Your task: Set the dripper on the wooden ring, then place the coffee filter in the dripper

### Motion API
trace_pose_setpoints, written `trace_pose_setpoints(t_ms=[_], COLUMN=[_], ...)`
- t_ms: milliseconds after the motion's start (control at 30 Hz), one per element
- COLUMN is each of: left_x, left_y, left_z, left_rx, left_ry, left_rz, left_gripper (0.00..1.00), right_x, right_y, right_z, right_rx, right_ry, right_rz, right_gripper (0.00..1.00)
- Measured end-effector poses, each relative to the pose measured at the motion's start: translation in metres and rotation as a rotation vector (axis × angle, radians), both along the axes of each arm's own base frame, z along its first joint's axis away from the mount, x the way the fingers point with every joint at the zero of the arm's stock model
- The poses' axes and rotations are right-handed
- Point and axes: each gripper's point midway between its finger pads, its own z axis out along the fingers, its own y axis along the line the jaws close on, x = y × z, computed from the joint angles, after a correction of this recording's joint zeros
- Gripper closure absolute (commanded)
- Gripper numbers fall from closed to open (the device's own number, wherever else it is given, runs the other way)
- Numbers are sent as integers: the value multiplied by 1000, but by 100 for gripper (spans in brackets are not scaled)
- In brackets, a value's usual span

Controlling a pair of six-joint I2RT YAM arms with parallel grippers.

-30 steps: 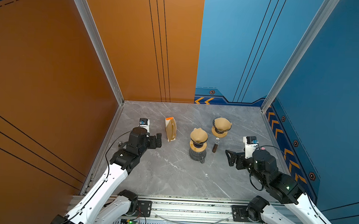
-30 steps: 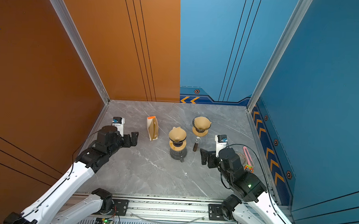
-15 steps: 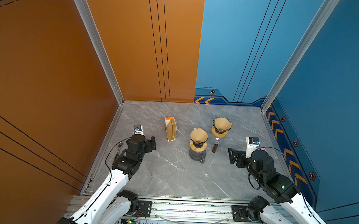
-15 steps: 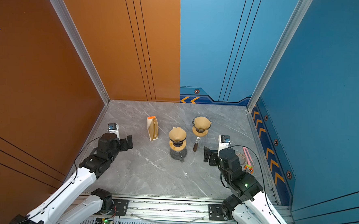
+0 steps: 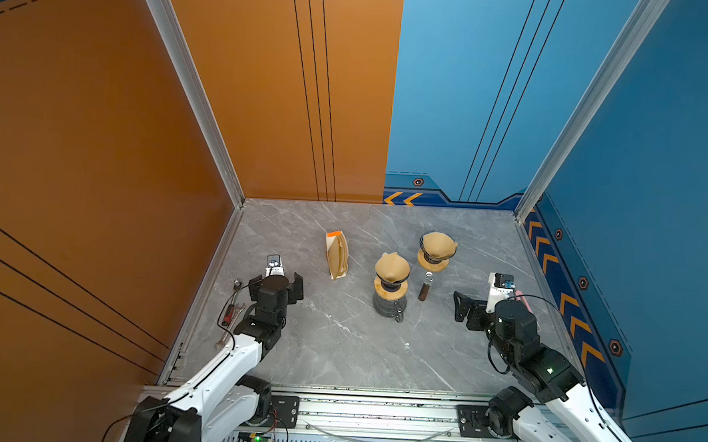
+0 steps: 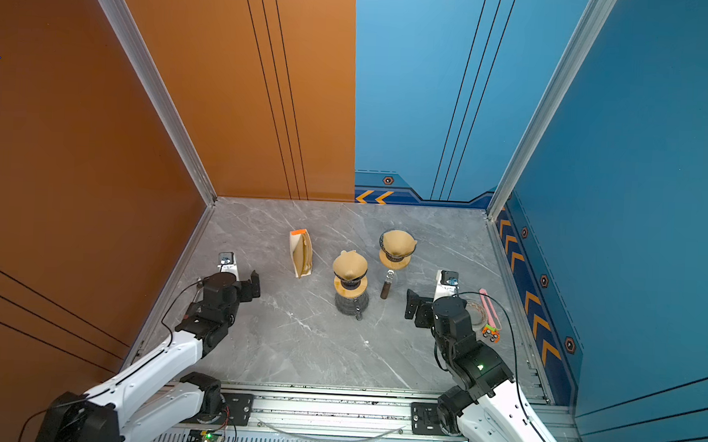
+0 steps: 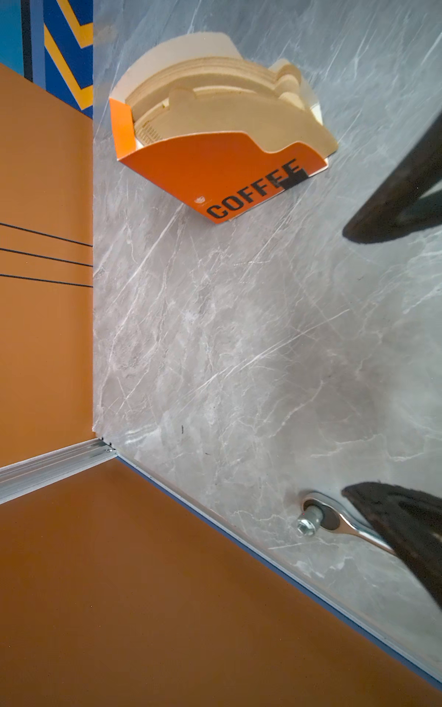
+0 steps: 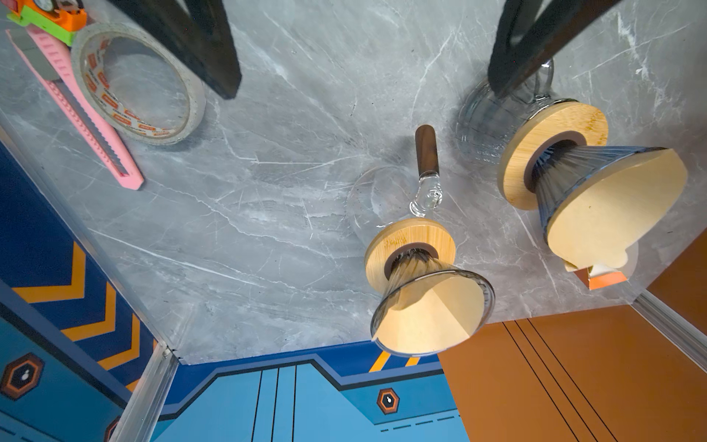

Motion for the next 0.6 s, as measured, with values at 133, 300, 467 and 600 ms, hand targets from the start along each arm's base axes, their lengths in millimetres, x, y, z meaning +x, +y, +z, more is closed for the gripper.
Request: trace_pose_setpoints(t_ms=[133, 300, 467, 600], left_x=[15, 29, 41, 51], left_y=[0, -2, -6, 2], left_z=[-7, -32, -43, -47], left_rx=[45, 90, 141, 140], left_ry=[-20, -6, -15, -48], left_rz=[-6, -25, -64, -50], left_gripper=[2, 2, 2, 2], right_x=[4, 8, 14, 27], right_y=[-5, -9, -16, -27], right_z=[-7, -17, -25, -30], right_rx=[-23, -38, -53, -79], right_ry=[21, 22, 30, 37], right_rz=[-28, -57, -90, -139], right_gripper=[0, 0, 0, 0])
